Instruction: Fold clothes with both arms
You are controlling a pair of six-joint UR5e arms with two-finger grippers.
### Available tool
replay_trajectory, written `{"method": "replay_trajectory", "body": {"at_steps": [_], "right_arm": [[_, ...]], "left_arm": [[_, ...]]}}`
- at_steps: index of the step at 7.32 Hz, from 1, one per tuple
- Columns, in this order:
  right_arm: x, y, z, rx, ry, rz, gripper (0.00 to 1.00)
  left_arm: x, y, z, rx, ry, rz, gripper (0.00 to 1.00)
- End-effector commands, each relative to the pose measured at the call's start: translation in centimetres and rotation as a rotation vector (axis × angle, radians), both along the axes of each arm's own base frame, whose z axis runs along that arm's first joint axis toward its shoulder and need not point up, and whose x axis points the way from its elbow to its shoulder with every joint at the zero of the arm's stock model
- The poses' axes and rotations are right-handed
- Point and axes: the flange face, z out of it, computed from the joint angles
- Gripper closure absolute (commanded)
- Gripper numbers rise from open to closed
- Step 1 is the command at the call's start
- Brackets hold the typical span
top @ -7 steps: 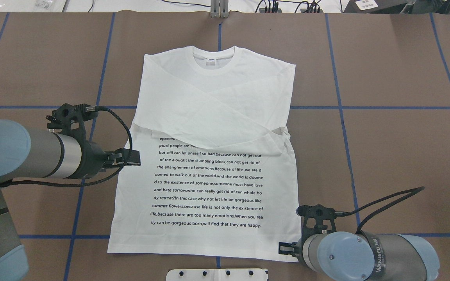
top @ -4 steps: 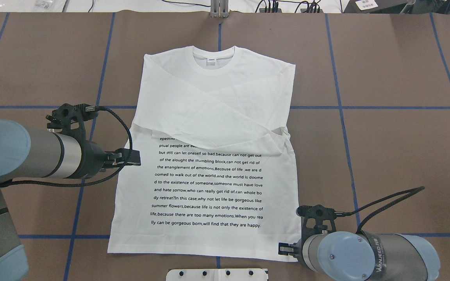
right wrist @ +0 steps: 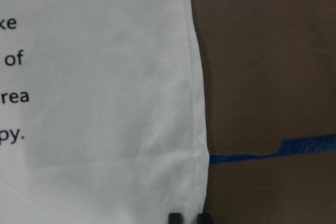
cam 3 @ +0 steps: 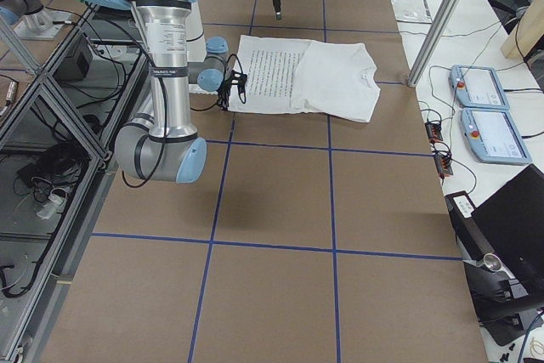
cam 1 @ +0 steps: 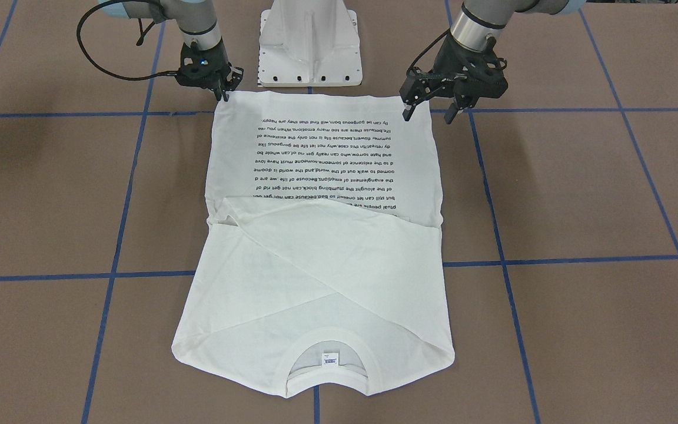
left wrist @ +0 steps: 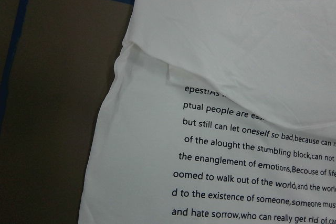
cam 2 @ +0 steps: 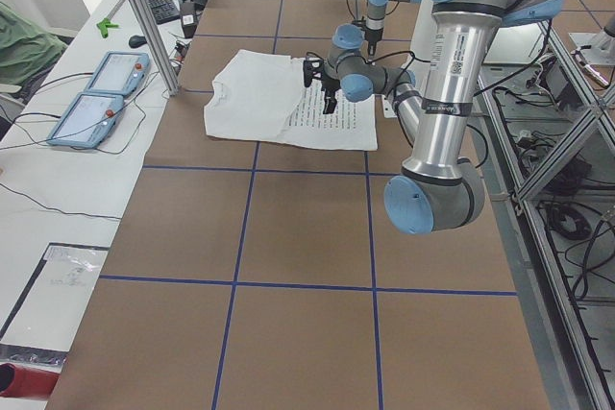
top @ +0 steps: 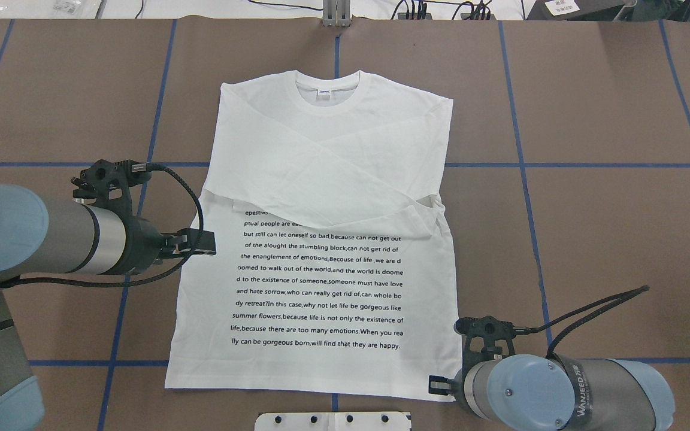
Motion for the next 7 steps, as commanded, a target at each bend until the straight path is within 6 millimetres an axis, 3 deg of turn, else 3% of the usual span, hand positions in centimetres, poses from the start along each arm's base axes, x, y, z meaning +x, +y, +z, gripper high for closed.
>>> {"method": "replay_trajectory", "body": {"at_steps": [1, 5, 6, 7], "right_arm": [[0.0, 0.0, -0.2, 0.0, -0.005, 0.0, 0.98], [0.7, -1.1, -2.0, 0.027, -0.042, 0.057, 1.0], [1.0, -1.6, -2.3, 0.028, -0.052, 0.067, 1.0], [1.5, -1.8, -3.1, 0.032, -0.07, 0.075, 1.0]], "left_arm": [[0.1, 0.1, 0.0, -0.002, 0.0, 0.001, 0.01], [0.7, 1.0, 0.3, -0.076, 0.016, -0.025, 0.01], [2.1, 2.6, 0.5, -0.111, 0.02, -0.012, 0.01], [3.6, 5.0, 2.0, -0.148, -0.007, -0.039, 0.01]]}}
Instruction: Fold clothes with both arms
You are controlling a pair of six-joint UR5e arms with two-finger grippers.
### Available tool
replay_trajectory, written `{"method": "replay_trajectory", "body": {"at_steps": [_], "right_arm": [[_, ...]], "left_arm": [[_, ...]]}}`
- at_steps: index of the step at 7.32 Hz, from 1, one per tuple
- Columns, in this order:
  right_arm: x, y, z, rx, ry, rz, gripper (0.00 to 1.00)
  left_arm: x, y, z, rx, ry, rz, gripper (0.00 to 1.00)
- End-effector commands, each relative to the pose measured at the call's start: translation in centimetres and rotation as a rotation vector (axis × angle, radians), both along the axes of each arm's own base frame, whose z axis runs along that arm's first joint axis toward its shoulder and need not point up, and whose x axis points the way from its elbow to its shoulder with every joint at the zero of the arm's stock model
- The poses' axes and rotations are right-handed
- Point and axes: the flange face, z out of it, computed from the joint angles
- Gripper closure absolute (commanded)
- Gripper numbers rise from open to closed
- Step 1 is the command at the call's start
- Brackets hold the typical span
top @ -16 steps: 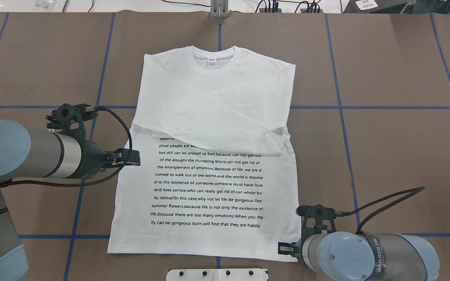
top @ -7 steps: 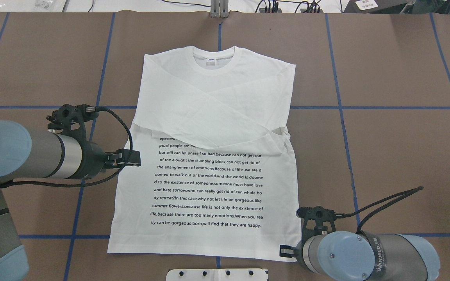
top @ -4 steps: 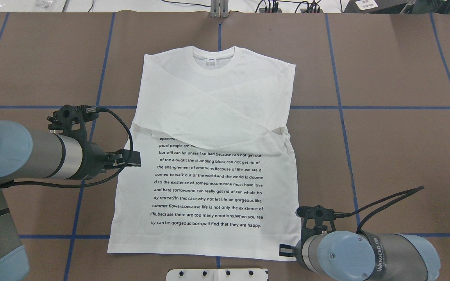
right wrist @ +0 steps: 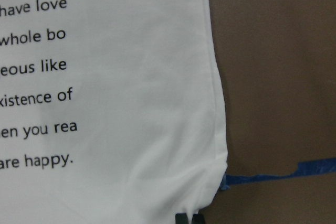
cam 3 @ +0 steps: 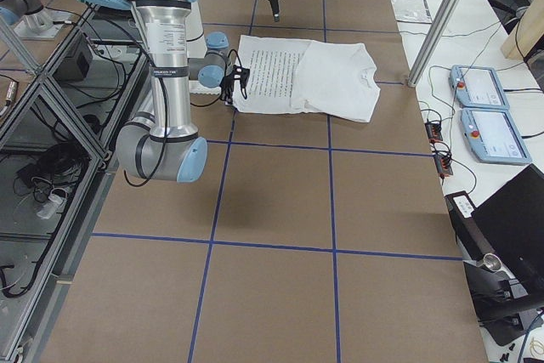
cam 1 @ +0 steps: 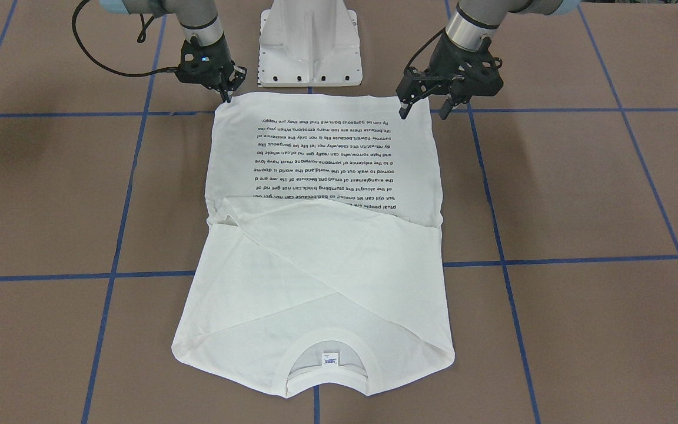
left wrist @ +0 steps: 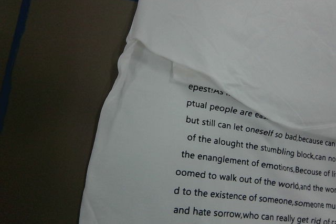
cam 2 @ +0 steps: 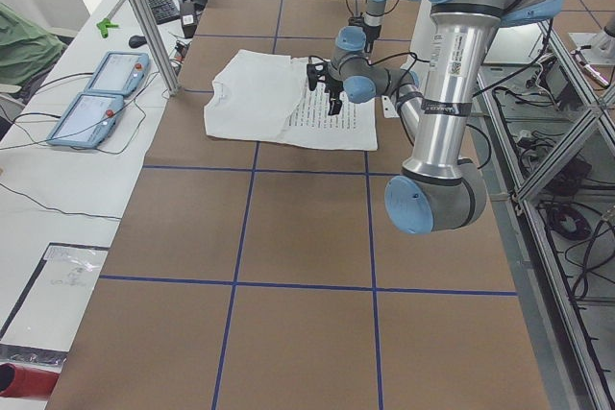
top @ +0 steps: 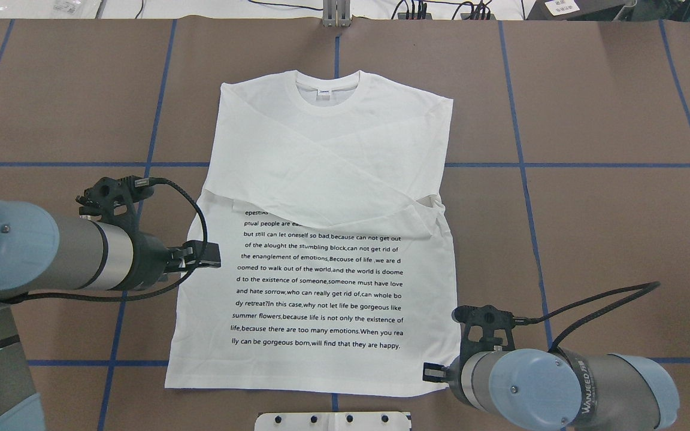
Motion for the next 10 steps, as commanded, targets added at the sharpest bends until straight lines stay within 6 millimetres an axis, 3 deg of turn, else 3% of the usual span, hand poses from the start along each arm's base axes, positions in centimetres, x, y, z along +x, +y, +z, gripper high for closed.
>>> {"method": "replay_trajectory", "body": {"at_steps": [1, 3, 5, 6, 10], "right_arm": [[0.8, -0.7, -1.2, 0.009, -0.03, 0.019, 1.0], [1.1, -1.1, -1.6, 0.012, -0.041, 0.026, 1.0], [0.7, -1.4, -2.6, 0.015, -0.059, 0.03, 1.0], [0.7, -1.4, -2.7, 0.017, -0.061, 0.029, 1.0], [0.9, -1.8, -2.6, 0.021, -0.057, 0.032, 1.0]], "left_arm": [[2.8, 4.6, 2.5, -0.077, -0.031, -0.037, 0.01], [4.2, 7.4, 4.6, -0.113, -0.074, -0.026, 0.01], [4.9, 8.7, 7.5, -0.131, -0.133, -0.02, 0.01], [6.5, 8.8, 9.6, -0.137, -0.174, -0.031, 0.01], [7.7, 11.1, 9.8, -0.135, -0.184, 0.012, 0.03]]}}
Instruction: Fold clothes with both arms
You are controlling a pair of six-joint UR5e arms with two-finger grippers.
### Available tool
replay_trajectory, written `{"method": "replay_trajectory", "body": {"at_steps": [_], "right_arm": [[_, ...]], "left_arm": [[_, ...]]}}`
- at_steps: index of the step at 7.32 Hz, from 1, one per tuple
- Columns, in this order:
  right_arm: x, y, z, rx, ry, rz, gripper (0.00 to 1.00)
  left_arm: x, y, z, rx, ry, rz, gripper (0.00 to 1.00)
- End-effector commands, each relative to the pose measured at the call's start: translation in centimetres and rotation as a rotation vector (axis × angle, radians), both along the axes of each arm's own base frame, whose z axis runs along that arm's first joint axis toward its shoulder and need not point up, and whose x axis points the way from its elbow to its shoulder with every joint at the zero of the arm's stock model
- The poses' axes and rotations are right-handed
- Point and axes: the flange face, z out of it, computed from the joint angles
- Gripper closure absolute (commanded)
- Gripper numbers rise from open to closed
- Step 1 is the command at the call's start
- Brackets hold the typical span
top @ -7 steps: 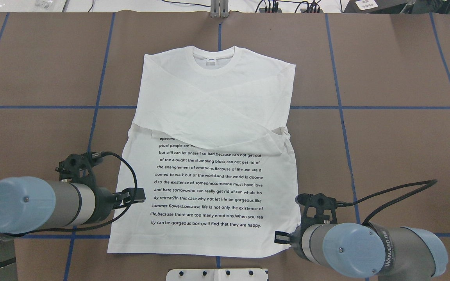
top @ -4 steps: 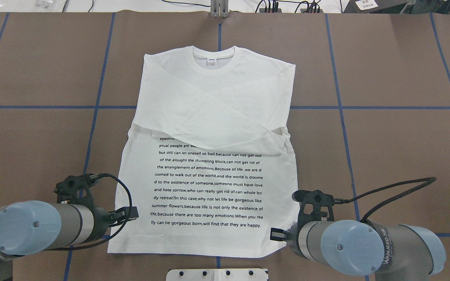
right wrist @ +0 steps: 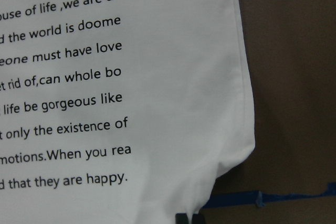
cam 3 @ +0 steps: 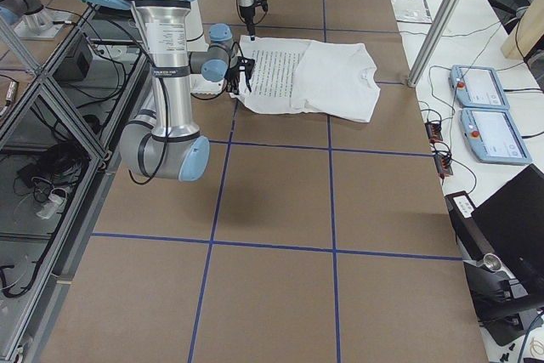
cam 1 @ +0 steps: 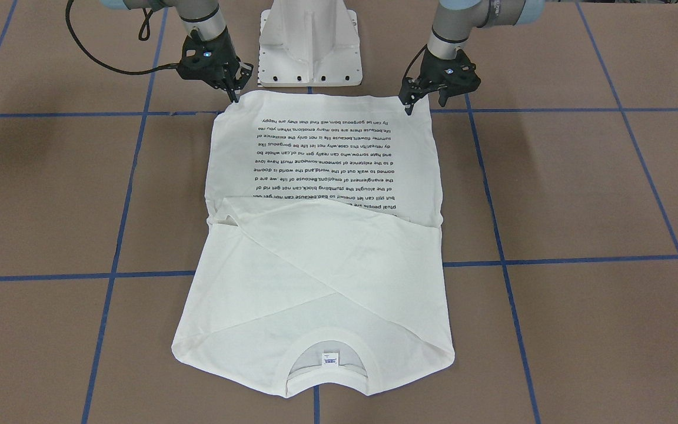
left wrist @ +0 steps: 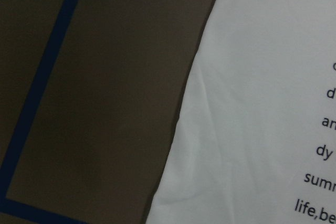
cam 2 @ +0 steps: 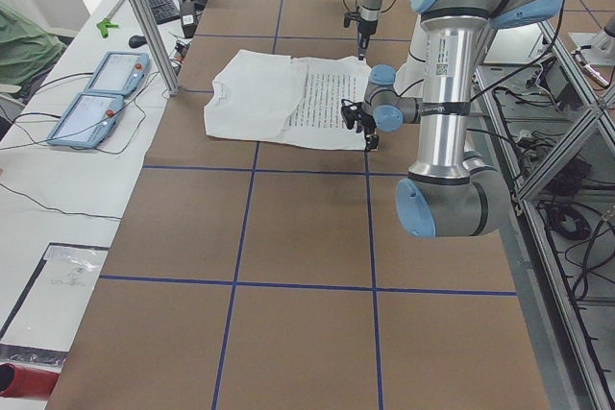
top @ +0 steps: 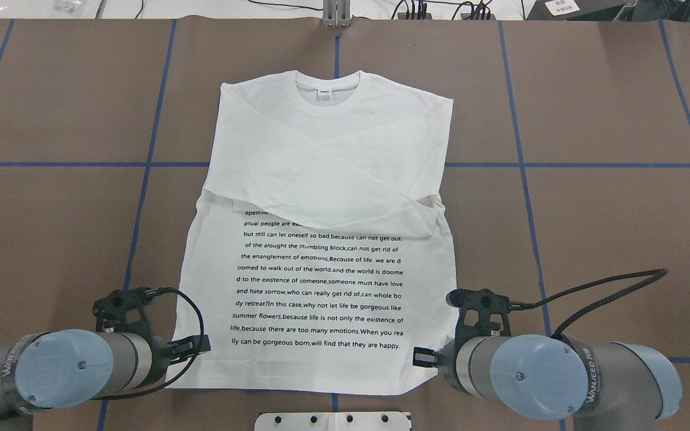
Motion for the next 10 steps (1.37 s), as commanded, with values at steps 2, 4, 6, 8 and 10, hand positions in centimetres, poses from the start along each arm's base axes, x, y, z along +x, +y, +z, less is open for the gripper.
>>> {"method": "replay_trajectory", "body": {"at_steps": [2, 4, 6, 8, 10], "right_arm": [[0.14, -0.29, -0.12, 0.001, -0.002, 0.005, 1.0], [0.27, -0.57, -0.12, 0.001, -0.002, 0.009, 1.0], [0.42, -0.92, -0.12, 0.0, -0.003, 0.015, 1.0], [0.49, -0.97, -0.18, 0.001, -0.004, 0.015, 1.0], [0.48, -1.06, -0.12, 0.001, -0.003, 0.016, 1.0]], "left_arm": [[0.57, 0.94, 0.34, -0.002, -0.008, 0.019, 0.14], [0.6, 0.93, 0.42, -0.002, -0.01, 0.019, 0.27], [0.57, 1.04, 0.27, 0.0, -0.007, 0.026, 0.51], [0.66, 1.26, 0.27, 0.001, -0.007, 0.031, 0.54], [0.66, 1.35, 0.37, 0.0, -0.01, 0.035, 0.54]]}}
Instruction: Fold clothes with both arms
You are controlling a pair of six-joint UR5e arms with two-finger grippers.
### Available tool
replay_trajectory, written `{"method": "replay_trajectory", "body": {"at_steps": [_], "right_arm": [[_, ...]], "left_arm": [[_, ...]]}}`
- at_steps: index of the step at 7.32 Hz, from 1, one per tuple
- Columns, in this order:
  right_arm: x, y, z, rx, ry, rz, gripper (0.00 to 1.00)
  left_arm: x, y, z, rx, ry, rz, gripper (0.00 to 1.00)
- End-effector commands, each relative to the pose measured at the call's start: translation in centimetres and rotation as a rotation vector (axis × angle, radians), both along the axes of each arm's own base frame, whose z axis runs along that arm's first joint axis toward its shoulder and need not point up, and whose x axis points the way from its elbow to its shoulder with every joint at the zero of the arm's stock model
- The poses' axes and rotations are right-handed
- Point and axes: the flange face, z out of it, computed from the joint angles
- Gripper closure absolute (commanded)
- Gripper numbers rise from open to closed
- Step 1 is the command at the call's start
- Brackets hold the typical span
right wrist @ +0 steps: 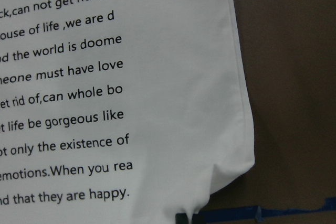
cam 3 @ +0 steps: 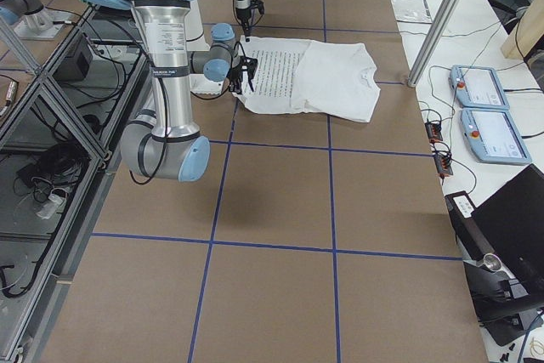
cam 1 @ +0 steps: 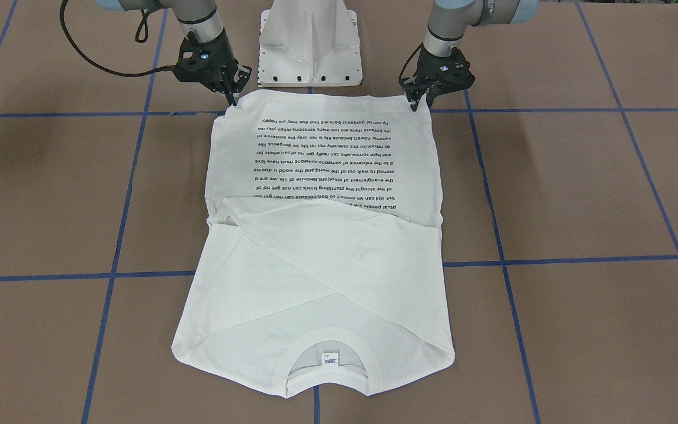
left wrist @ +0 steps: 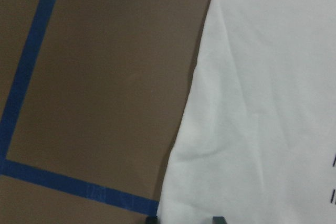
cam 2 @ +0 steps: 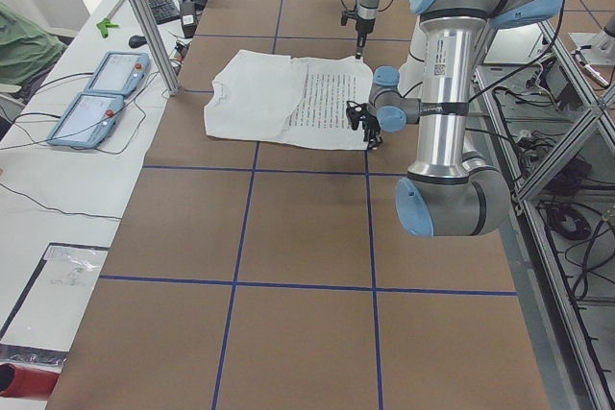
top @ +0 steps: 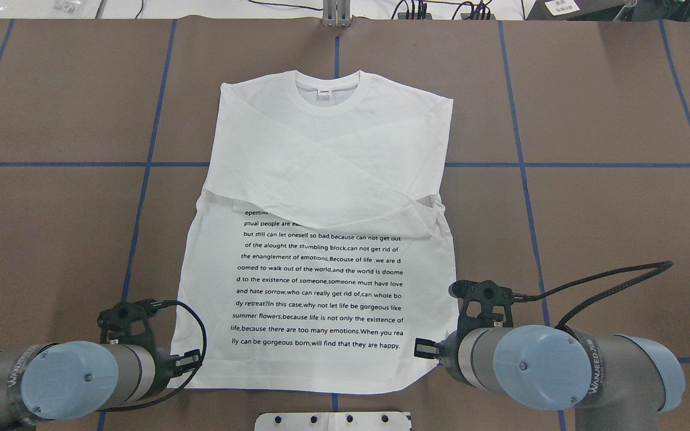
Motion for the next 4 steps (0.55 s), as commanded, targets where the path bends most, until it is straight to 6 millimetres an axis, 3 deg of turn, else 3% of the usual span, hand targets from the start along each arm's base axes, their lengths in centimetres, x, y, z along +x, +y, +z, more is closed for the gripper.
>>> {"method": "replay_trajectory", "body": {"at_steps": [1, 4], "right_arm": [[0.0, -0.05, 0.03, 0.0, 0.001, 0.001, 1.0], [0.0, -0.04, 0.03, -0.001, 0.001, 0.0, 1.0]], "left_arm": [[0.0, 0.17, 0.14, 0.0, -0.003, 0.004, 0.54], [0.06, 0.41, 0.11, -0.002, -0.005, 0.01, 0.53]]}}
